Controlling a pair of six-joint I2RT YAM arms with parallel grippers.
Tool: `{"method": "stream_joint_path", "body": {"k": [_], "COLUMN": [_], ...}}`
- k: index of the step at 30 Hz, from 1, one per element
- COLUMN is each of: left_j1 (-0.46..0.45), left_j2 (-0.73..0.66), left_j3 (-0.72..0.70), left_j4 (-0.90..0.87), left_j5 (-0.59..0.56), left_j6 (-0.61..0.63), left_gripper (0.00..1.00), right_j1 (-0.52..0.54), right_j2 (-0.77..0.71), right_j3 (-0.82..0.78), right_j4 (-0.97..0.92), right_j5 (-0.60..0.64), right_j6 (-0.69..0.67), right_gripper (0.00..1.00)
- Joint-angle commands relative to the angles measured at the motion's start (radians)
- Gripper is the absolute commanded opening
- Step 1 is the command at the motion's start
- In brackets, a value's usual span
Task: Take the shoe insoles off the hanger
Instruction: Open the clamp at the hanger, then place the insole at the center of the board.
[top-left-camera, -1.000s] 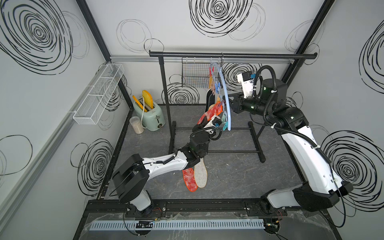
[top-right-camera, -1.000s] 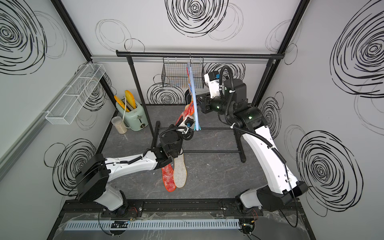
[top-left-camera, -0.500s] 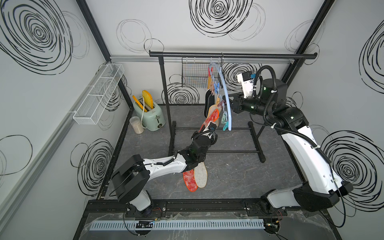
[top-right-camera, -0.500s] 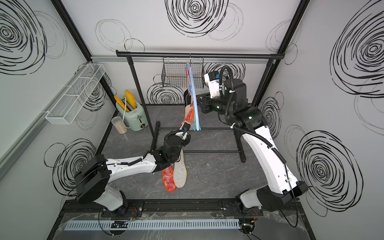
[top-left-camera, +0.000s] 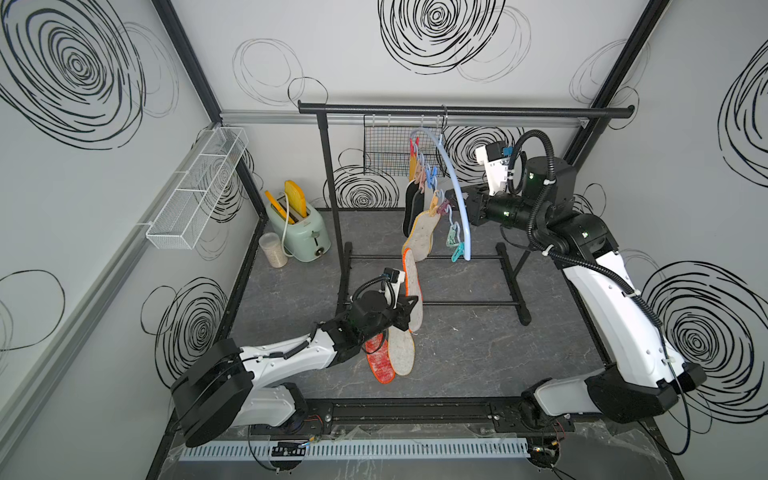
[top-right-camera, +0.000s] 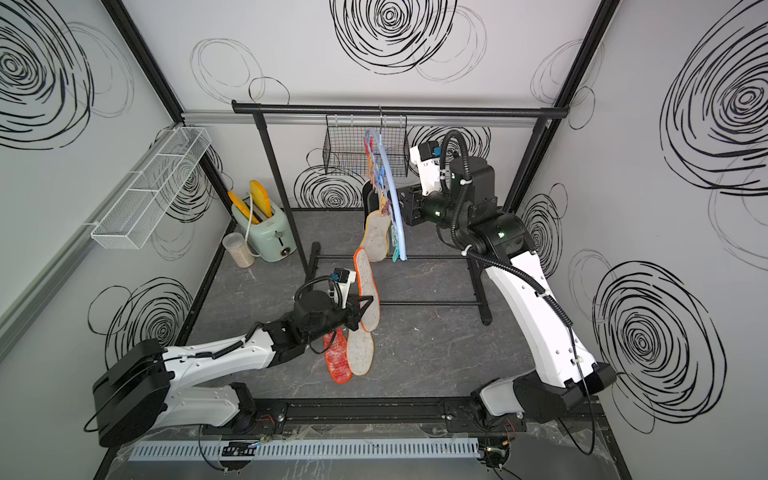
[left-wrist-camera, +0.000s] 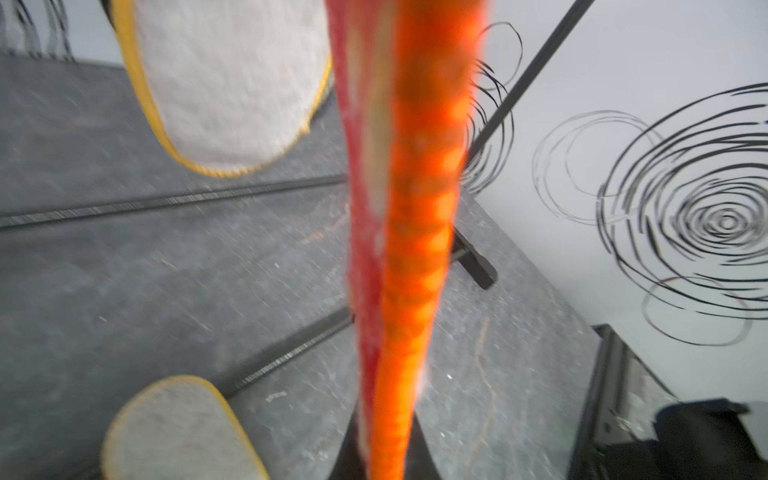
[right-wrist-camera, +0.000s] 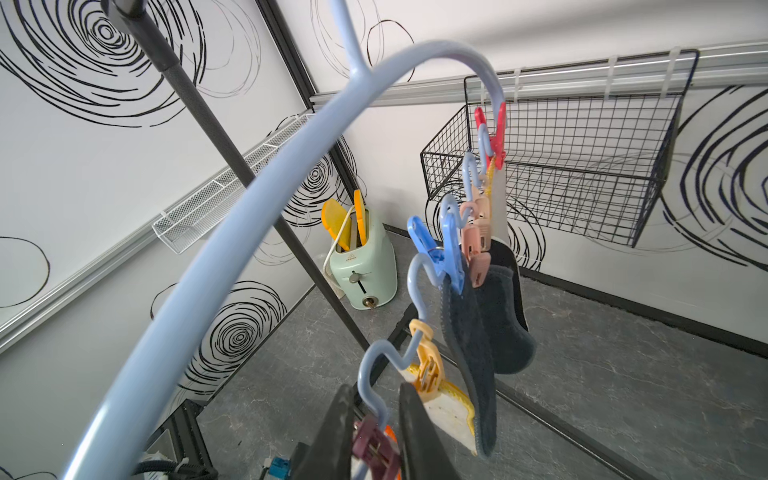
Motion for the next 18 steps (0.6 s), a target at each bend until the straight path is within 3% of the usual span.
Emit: {"method": "stream_joint_path", "body": {"k": [1, 12, 17, 18], "left_j1": [-0.018, -0.073, -0.075, -0.075], "left_j2": [0.069, 0.356, 0.396, 0.396], "left_j3": [-0.002, 0.047, 0.063, 0.064], "left_j4": [0.148, 0.291, 0.274, 0.26], "left_j5": [0.171, 0.242, 0.255, 0.247], "left_j6": [-0.15, -0.222, -0.223, -0.216], "left_gripper": [0.0, 0.02, 0.21, 0.3], "right_j1": [-0.005, -0.005, -0.005, -0.005], "right_j2": [0.006, 0.009, 0.007, 0.008], "right_j3": [-0.002, 0.0, 0.002, 0.001], "right_j4": [0.027, 0.029, 0.031, 0.03], "right_j5": [-0.017, -0.023, -0.023, -0.024], "right_j6": [0.009, 0.009, 0.008, 0.009], "right_gripper": [0.22, 0.24, 0.24, 0.25]}}
